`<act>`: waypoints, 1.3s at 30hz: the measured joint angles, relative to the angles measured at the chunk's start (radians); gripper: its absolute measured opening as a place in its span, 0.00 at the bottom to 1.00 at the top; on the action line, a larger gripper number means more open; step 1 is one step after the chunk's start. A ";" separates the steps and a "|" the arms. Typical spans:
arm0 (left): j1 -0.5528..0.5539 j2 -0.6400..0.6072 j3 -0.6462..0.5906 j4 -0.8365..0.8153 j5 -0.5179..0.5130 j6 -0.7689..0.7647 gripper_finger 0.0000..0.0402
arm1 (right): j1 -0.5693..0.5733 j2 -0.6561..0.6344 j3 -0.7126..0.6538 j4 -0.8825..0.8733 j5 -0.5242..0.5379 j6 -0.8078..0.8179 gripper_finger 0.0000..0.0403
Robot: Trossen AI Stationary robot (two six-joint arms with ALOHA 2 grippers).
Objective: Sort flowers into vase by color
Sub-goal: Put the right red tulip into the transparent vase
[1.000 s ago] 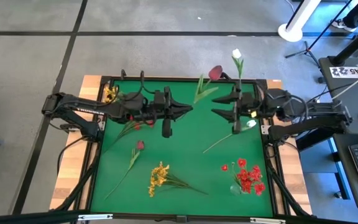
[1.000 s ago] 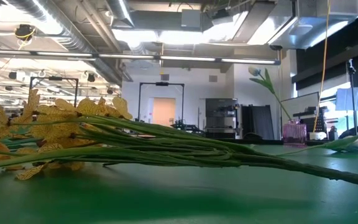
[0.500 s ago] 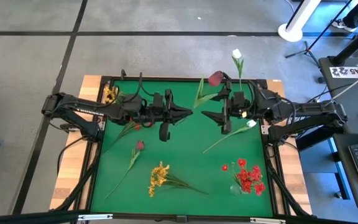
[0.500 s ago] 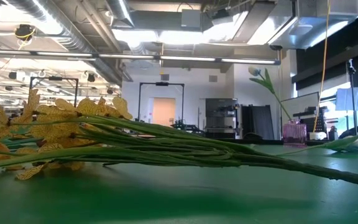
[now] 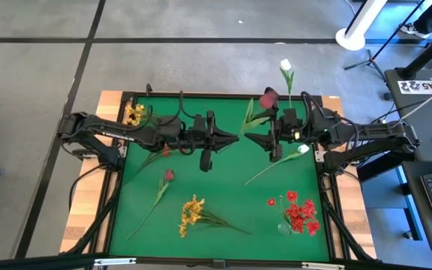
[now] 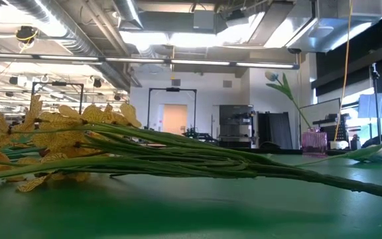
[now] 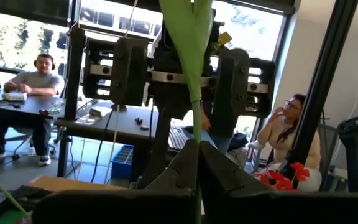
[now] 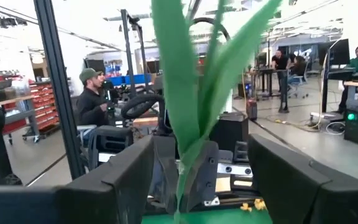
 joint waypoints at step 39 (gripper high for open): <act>-0.009 0.000 0.000 -0.031 -0.047 -0.016 0.01 | 0.000 0.039 0.001 -0.029 -0.026 -0.004 0.03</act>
